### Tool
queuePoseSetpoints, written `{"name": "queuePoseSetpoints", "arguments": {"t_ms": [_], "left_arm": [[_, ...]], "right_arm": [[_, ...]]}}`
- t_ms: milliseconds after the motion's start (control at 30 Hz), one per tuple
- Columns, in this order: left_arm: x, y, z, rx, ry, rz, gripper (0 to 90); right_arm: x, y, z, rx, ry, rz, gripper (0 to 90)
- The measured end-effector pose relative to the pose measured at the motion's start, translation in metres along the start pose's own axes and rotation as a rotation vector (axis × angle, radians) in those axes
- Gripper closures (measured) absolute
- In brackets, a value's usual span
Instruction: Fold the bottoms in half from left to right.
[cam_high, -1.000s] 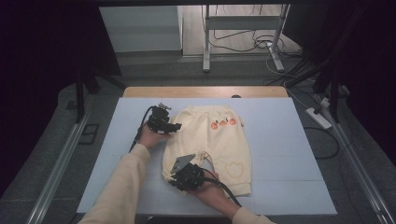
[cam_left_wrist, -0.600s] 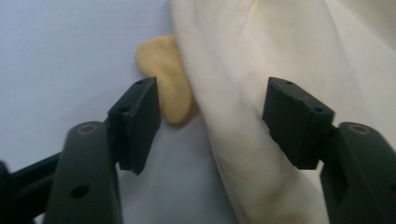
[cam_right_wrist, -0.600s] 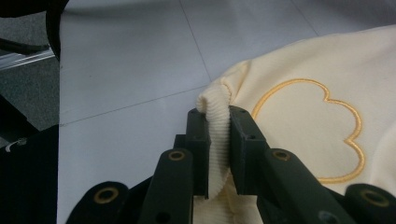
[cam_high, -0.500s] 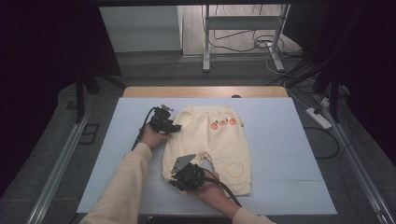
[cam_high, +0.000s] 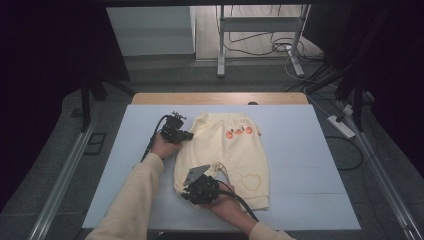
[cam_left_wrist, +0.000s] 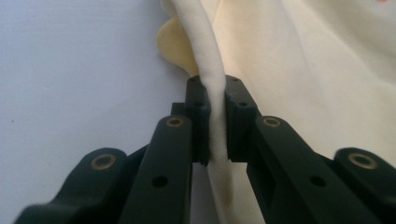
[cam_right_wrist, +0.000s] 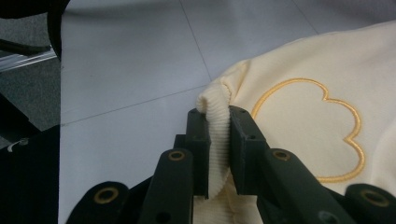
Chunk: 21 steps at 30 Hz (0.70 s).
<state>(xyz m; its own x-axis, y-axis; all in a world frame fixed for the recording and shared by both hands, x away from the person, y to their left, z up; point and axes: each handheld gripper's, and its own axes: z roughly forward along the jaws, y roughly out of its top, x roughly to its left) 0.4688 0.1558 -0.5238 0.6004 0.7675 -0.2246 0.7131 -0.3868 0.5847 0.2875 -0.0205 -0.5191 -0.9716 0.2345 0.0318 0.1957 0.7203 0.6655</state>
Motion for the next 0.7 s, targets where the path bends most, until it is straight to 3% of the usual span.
{"name": "queuePoseSetpoints", "arguments": {"t_ms": [367,700], "left_arm": [[-0.001,0.003,-0.014,-0.053,-0.039,-0.011,82.4],[-0.003,0.003,-0.026,-0.069,-0.052,-0.011,82.6]], "right_arm": [[0.001,0.001,-0.003,-0.008,-0.001,0.006,79.3],[0.005,0.004,-0.006,-0.026,0.004,-0.01,79.7]]}}
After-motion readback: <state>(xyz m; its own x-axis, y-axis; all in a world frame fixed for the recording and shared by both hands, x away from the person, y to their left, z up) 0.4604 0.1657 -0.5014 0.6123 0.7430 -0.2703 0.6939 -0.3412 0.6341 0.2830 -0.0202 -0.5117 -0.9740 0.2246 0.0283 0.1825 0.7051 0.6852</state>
